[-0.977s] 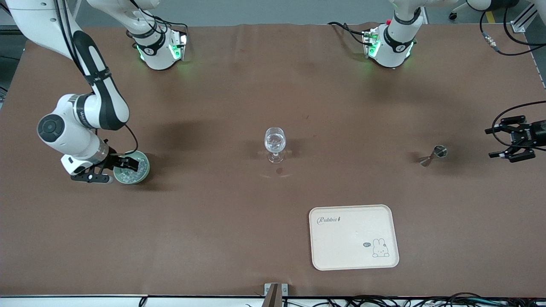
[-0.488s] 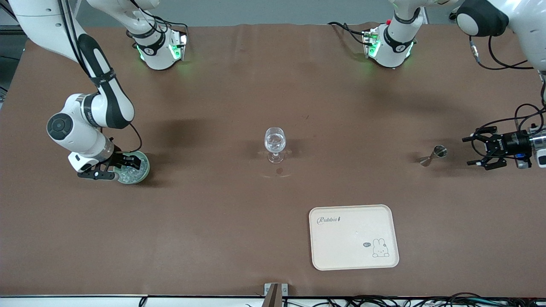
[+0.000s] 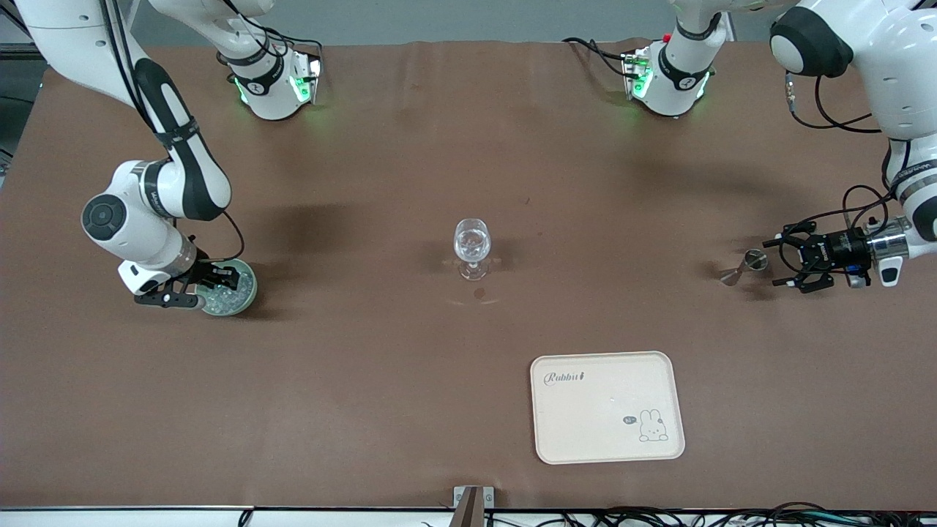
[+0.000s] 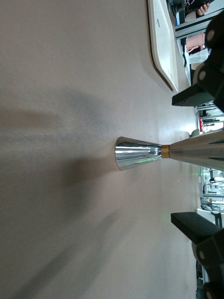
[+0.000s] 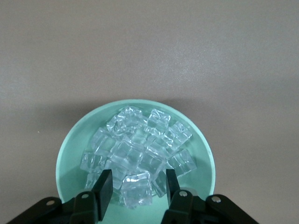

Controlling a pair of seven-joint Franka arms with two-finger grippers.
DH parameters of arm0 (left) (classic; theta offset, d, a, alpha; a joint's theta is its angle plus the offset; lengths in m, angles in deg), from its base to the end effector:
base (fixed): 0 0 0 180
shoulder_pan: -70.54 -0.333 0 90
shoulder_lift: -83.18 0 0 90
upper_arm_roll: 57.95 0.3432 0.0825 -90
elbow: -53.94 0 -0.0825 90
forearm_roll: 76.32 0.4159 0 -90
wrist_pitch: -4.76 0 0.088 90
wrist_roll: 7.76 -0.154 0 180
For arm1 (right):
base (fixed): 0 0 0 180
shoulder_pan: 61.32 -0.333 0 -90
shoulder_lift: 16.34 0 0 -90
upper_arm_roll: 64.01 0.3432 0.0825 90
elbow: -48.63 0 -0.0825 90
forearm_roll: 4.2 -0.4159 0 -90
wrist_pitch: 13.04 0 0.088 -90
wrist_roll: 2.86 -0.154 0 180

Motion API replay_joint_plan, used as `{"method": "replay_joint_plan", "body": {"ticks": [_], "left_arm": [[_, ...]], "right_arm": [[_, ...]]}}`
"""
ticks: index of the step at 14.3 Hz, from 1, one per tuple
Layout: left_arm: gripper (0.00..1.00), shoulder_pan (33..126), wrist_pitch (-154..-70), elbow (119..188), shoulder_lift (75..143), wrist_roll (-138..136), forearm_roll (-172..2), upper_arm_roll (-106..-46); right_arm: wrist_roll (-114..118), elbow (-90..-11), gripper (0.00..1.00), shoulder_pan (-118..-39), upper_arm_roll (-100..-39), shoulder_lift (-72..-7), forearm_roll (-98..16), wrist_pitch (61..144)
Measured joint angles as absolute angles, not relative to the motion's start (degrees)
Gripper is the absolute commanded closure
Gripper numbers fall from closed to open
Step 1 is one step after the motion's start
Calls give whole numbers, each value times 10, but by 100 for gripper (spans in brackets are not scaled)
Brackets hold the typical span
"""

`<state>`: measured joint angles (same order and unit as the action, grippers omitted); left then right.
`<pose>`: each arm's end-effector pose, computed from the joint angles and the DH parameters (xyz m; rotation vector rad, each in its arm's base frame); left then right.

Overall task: Pour wine and add ice with both arms
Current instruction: 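Grasp an ice cube with the right gripper while the left gripper grasps the jigger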

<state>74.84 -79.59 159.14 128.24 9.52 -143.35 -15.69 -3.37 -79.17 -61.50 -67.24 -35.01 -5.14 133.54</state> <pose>0.5469 0.2251 0.1345 1.6854 1.5778 -0.7878 0.5740 -0.0315 0.1771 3.1305 -0.1141 0.0037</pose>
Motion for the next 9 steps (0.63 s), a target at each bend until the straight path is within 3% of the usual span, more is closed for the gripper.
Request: {"method": "replay_joint_plan", "body": {"ticks": [3, 6, 8, 9], "left_arm": [[2, 750, -796, 1596, 1282, 103, -1441, -165], [6, 749, -794, 1609, 1282, 107, -1460, -169], [8, 749, -793, 1617, 1283, 123, -1477, -174], [8, 750, -793, 1620, 1283, 131, -1482, -177]], "right_arm": [[-34, -795, 54, -615, -673, -352, -51, 1335], [-34, -795, 63, -615, -673, -352, -51, 1335], [-34, -795, 75, -615, -673, -353, -51, 1335], [-33, -795, 92, -615, -673, -353, -51, 1335]]}}
